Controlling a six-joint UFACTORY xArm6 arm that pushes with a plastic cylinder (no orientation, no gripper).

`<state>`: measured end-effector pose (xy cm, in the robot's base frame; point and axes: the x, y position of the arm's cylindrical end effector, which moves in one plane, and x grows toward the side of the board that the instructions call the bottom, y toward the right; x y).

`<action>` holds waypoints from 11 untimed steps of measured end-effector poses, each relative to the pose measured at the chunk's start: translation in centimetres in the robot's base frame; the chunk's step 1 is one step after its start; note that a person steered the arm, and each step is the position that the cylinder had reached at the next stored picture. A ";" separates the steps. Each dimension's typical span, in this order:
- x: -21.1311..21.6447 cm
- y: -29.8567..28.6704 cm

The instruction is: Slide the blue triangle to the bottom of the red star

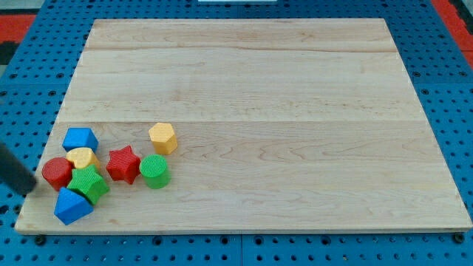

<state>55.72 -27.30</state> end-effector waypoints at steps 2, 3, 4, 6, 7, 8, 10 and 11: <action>-0.5 -3.0; 4.5 -3.1; 6.1 -1.0; 5.1 5.9; 3.7 5.9; 5.7 5.6; 6.0 10.9; 4.7 10.1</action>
